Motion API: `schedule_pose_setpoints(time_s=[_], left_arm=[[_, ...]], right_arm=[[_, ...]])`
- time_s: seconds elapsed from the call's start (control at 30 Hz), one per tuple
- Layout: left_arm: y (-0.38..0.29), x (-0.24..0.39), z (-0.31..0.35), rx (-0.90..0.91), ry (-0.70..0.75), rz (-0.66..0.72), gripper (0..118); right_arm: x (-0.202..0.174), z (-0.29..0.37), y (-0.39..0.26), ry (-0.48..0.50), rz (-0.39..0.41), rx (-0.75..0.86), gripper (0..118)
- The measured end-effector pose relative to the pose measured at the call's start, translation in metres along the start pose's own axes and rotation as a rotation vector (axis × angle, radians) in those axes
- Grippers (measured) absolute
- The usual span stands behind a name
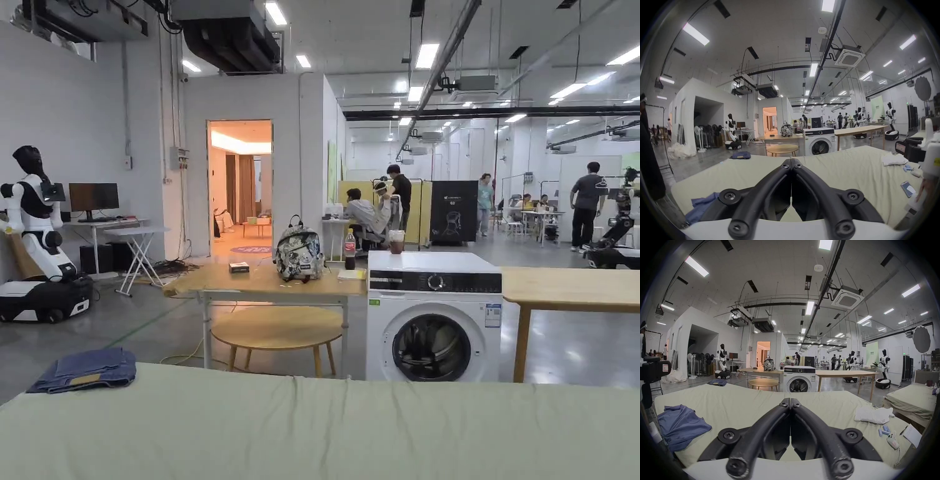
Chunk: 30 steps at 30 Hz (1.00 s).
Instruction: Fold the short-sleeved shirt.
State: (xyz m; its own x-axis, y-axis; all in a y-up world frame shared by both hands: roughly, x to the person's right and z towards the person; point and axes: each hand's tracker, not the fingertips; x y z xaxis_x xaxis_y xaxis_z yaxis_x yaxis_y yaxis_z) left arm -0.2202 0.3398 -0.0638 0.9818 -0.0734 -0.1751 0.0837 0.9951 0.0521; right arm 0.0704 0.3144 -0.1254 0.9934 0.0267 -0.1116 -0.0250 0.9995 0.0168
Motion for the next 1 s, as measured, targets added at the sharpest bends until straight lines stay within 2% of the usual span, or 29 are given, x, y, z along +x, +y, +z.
schedule_pose_setpoints(time_s=[0.2,0.5,0.73,0.87,1.0], left_arm=[[0.004,-0.010,0.003,0.008,-0.037,0.089,0],[0.000,-0.008,0.000,-0.023,-0.055,0.083,0],[0.002,-0.010,0.003,0.002,-0.011,0.074,0],[0.001,-0.015,0.001,-0.014,-0.060,0.103,0],[0.000,-0.010,-0.001,-0.026,-0.046,0.067,0]], right_arm=[[-0.002,0.001,0.001,0.001,0.022,0.004,0],[-0.003,0.000,0.000,-0.002,0.019,-0.005,0],[-0.002,0.001,0.000,-0.009,0.021,-0.011,0],[-0.003,0.000,0.000,-0.006,0.018,-0.015,0],[-0.004,0.001,0.001,-0.009,0.033,-0.011,0]])
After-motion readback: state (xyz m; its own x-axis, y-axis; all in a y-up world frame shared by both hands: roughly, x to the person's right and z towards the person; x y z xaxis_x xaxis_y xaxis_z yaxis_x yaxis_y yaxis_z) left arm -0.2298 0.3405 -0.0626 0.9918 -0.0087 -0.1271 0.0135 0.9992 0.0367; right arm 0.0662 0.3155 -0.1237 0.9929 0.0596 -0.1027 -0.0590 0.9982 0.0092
